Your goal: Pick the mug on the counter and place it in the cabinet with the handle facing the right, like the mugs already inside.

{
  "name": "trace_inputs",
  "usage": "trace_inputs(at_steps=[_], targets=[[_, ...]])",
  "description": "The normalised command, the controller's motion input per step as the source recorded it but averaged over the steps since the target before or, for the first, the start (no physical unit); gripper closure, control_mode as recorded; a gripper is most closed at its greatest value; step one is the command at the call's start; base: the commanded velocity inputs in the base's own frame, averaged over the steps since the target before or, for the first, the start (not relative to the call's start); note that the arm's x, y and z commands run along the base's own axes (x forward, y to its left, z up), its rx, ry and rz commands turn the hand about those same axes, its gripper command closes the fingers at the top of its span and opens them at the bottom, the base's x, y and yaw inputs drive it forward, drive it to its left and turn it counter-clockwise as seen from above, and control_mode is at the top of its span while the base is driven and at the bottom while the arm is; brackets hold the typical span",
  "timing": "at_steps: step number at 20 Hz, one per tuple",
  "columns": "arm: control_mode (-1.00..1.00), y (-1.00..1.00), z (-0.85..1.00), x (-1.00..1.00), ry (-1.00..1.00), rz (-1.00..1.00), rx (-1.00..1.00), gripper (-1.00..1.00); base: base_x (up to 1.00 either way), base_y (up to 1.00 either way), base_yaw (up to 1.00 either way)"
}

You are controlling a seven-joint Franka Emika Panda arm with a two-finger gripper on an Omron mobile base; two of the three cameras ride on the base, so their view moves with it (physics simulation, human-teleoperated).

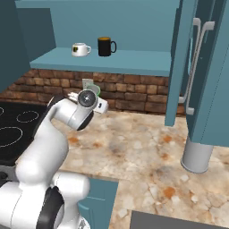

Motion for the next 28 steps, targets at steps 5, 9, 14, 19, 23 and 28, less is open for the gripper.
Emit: trace_inputs(at_steps=[5, 9, 14, 19, 23, 28], targets=[[-1.00, 0.10, 0.22, -0.40, 0.00, 0.00, 0.04, 1.00, 0.00, 0.00, 0.00], [-1.00, 0.21, 0.28, -0.50, 0.00, 0.00, 0.00, 1.00, 0.00, 0.00, 0.00], [-1.00, 0.18, 0.32, -0.44, 0.00, 0.00, 0.00, 1.00, 0.00, 0.00, 0.00], [-1.00, 0.07, 0.41, -0.37, 0.00, 0.00, 0.00, 1.00, 0.00, 0.00, 0.00], [-1.00, 0.00, 0.50, -0.14, 0.00, 0.00, 0.00, 1.00, 0.00, 0.00, 0.00], [-1.00, 0.00, 0.49, 0.00, 0.02, 0.00, 0.00, 1.00, 0.00, 0.00, 0.00]])
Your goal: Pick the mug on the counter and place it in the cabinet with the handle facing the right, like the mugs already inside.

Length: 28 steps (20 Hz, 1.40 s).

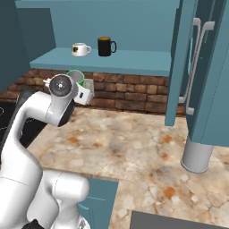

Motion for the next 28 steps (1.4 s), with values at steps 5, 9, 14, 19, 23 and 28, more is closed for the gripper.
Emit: trace_inputs(at_steps=[5, 9, 14, 19, 23, 28], targets=[[-1.00, 0.00, 0.42, 0.00, 0.02, 0.00, 0.00, 1.00, 0.00, 0.00, 0.00], [-1.00, 0.00, 0.37, 0.00, 0.02, 0.00, 0.00, 1.00, 0.00, 0.00, 0.00], [-1.00, 0.00, 0.26, 0.07, 0.01, 0.00, 0.00, 1.00, 0.00, 0.00, 0.00], [-1.00, 0.00, 0.24, 0.25, 0.00, 0.00, 0.00, 1.00, 0.00, 0.00, 0.00], [-1.00, 0.00, 0.12, 0.41, 0.00, 0.00, 0.00, 1.00, 0.00, 0.00, 0.00], [-1.00, 0.00, 0.01, 0.47, 0.00, 0.00, 0.00, 1.00, 0.00, 0.00, 0.00]])
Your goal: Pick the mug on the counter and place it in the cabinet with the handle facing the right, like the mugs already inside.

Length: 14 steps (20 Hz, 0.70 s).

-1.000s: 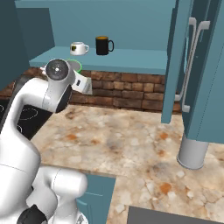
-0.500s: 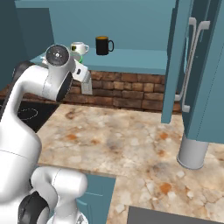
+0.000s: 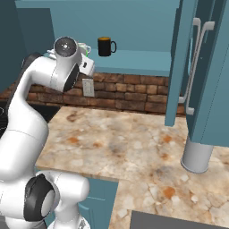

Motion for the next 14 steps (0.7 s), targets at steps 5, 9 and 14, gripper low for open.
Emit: trace_inputs(at_steps=[5, 9, 14], targets=[[-1.00, 0.00, 0.00, 0.40, 0.01, 0.00, 0.00, 1.00, 0.00, 0.00, 0.00], [-1.00, 0.00, -0.01, 0.49, 0.03, 0.00, 0.00, 1.00, 0.00, 0.00, 0.00], [-1.00, -0.01, -0.09, 0.44, 0.04, 0.01, 0.00, 1.00, 0.00, 0.00, 0.00]])
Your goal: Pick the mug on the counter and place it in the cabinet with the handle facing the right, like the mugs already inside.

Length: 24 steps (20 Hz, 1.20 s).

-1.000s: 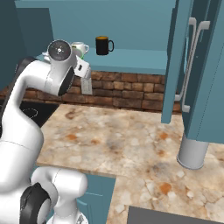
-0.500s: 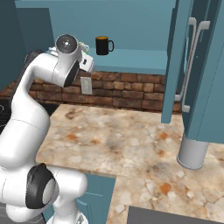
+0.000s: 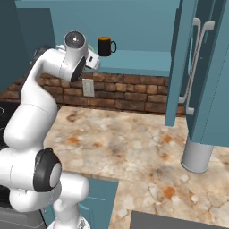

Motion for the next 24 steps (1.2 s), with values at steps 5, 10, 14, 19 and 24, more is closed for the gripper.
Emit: trace_inputs(at_steps=[5, 10, 14, 19, 24], targets=[[-1.00, -0.01, -0.11, 0.42, 0.03, 0.01, 0.00, 1.00, 0.00, 0.00, 0.00], [-1.00, 0.00, -0.11, 0.32, 0.02, 0.03, 0.00, 1.00, 0.00, 0.00, 0.00], [-1.00, -0.01, -0.14, 0.22, 0.02, 0.07, 0.00, 1.00, 0.00, 0.00, 0.00], [-1.00, -0.04, -0.13, 0.29, 0.01, 0.07, 0.00, 1.00, 0.00, 0.00, 0.00], [-1.00, -0.01, -0.04, 0.23, 0.00, 0.08, 0.00, 1.00, 0.00, 0.00, 0.00]])
